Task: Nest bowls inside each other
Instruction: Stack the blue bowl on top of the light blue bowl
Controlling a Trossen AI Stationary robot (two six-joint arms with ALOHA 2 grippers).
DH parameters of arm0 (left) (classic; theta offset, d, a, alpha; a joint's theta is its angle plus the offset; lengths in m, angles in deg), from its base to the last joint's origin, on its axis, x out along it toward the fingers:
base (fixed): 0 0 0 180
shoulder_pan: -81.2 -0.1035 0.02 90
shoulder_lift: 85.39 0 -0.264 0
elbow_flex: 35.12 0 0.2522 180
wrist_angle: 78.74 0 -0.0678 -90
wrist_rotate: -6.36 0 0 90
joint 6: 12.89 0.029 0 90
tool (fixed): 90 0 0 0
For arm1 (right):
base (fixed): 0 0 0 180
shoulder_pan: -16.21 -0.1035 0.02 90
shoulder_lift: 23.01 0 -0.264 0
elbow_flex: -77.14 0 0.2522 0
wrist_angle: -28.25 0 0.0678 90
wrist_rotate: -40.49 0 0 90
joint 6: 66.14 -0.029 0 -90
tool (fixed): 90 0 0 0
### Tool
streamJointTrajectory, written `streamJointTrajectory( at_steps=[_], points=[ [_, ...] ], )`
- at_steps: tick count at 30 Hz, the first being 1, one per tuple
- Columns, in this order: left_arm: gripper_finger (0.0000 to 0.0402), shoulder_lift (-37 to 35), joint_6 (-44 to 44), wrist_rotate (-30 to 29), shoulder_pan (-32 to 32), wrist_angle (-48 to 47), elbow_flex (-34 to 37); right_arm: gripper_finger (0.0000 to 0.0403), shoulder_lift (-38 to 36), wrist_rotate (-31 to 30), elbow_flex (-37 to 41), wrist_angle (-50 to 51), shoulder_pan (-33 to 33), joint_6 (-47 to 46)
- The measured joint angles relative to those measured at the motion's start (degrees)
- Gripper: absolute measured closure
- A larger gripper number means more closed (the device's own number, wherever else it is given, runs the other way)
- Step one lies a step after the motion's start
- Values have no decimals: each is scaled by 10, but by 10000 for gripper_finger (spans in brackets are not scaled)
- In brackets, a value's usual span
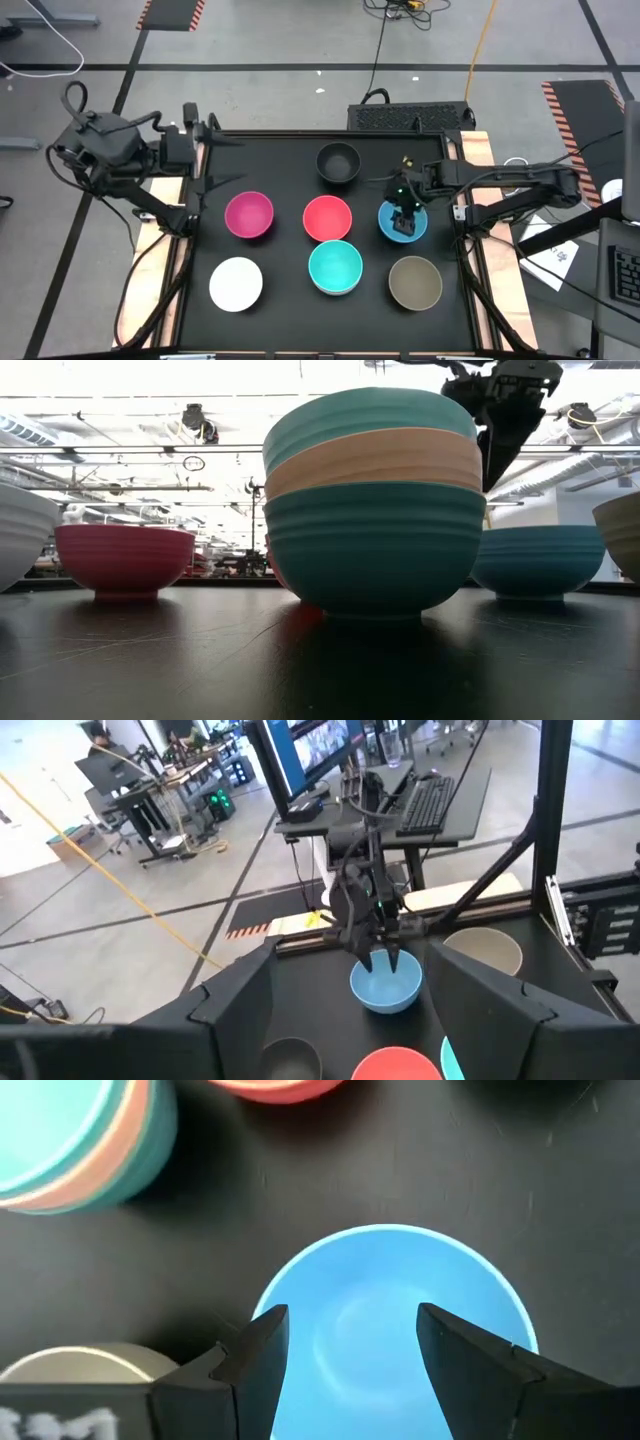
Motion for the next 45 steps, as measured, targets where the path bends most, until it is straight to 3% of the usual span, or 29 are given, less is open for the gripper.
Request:
streamJointTrajectory(
  at_steps=[15, 19, 27, 45],
  points=[
    [144, -1, 2, -13, 0, 3, 0, 188, 57, 19, 0, 14, -15, 16],
    [144, -1, 0, -13, 0, 3, 0, 188, 59, 74, 1, -14, -14, 14],
    [144, -1, 0, -12, 0, 3, 0, 188, 69, 112, 6, -26, -15, -11],
    [144, -1, 0, -12, 0, 4, 0, 188, 77, 108, 75, -84, -18, -43]
  ],
)
